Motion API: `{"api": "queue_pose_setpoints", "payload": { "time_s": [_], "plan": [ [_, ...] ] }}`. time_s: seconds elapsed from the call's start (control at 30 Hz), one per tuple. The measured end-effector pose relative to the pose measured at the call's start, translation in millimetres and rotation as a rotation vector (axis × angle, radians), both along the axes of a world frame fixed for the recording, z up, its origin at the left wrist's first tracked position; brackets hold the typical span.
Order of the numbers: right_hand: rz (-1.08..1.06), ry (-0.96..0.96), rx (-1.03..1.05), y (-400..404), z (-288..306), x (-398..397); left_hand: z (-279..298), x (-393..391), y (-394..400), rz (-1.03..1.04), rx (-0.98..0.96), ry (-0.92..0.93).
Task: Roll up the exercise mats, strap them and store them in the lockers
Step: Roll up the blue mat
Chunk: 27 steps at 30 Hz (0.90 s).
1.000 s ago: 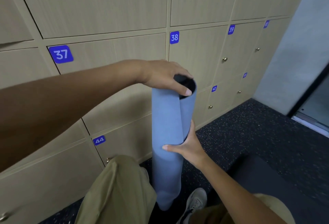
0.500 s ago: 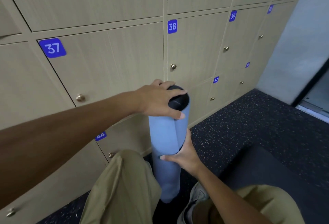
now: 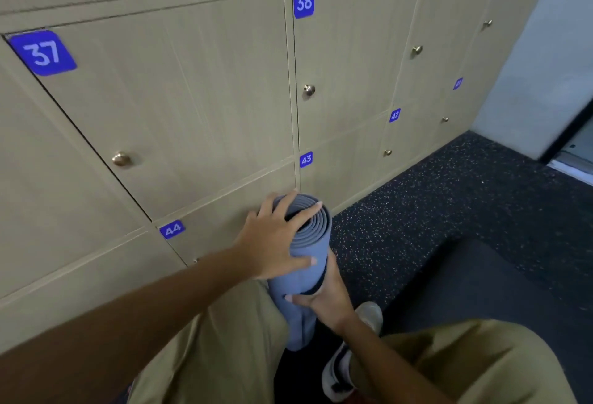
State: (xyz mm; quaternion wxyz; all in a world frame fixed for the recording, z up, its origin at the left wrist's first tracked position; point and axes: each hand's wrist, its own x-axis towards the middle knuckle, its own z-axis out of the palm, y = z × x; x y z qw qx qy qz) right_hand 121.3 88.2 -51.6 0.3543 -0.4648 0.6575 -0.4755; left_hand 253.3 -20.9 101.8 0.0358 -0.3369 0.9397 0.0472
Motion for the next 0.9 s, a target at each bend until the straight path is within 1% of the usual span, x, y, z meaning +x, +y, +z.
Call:
{"api": "queue_pose_setpoints", "payload": {
  "time_s": [0.1, 0.2, 0.33, 0.43, 0.57, 0.67, 0.8, 0.9],
  "plan": [
    [-0.062, 0.004, 0.016, -8.0, -4.3, 3.3, -3.2, -1.8, -15.1, 0.042, -0.014, 0.069],
    [-0.043, 0.028, 0.037, -16.9, -2.5, 0.2, -3.5, -5.1, -24.9, 0.050, -0.041, 0.071],
    [-0.041, 0.018, 0.040, -18.5, -4.5, -5.0, -0.5, -11.4, -23.5, 0.082, -0.042, 0.119],
    [-0.032, 0.015, 0.066, -18.5, -8.2, -8.8, 5.1, -20.6, -20.5, 0.129, 0.047, 0.116],
    [0.015, -0.002, 0.094, -17.8, -5.2, -12.1, 22.4, -29.2, -28.8, 0.155, 0.247, 0.000],
    [0.063, -0.008, 0.122, -16.9, 0.0, -18.7, 29.1, -34.6, -36.7, 0.167, 0.312, -0.036],
    [0.150, 0.053, 0.200, -5.8, 24.8, -40.0, 25.7, -39.8, -31.3, 0.151, 0.261, -0.056],
    [0.156, 0.205, 0.282, 8.7, 58.7, -70.7, 26.5, -42.3, -29.3, 0.131, 0.242, -0.042]
  ]
}}
